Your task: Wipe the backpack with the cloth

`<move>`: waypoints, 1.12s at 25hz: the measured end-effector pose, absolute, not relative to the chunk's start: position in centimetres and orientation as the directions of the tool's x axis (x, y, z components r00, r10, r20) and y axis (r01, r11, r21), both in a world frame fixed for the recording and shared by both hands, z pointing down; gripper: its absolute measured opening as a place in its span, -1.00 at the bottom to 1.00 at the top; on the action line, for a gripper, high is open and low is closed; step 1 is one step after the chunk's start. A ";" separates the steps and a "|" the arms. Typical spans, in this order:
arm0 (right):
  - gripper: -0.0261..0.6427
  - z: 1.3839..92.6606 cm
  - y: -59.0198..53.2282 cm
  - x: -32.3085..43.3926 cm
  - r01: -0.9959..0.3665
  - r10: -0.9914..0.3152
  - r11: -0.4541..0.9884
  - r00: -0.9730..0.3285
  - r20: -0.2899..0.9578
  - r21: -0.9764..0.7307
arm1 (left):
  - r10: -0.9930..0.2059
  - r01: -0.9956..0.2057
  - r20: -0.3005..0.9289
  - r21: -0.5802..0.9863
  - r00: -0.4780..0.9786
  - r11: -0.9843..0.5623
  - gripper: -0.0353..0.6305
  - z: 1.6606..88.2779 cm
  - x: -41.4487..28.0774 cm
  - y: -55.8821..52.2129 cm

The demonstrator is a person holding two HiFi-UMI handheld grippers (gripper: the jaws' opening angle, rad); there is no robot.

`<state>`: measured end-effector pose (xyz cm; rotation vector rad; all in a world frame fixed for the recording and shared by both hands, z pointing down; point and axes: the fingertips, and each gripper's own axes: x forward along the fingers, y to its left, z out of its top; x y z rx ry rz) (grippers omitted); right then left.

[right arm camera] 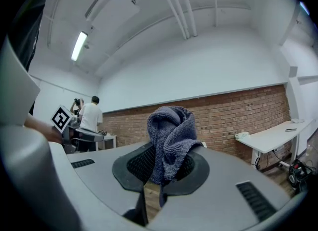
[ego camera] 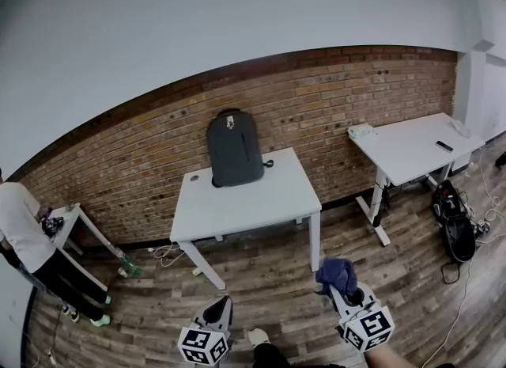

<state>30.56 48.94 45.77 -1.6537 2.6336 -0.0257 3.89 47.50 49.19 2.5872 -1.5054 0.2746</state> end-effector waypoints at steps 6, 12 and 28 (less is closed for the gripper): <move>-0.80 46.6 46.7 30.4 -0.902 -0.903 0.430 -0.431 0.001 -0.033 | -0.838 -0.860 0.211 0.030 0.503 -0.509 -0.92 49.1 4.5 45.0; -0.81 47.1 44.2 29.0 -0.889 -0.889 0.457 -0.458 0.024 -0.029 | -0.837 -0.863 0.220 0.051 0.501 -0.503 -0.92 50.0 3.8 42.4; -0.80 47.3 33.4 25.9 -0.921 -0.919 0.391 -0.390 0.062 0.000 | -0.773 -0.807 0.241 0.099 0.587 -0.582 -0.92 50.8 1.9 29.3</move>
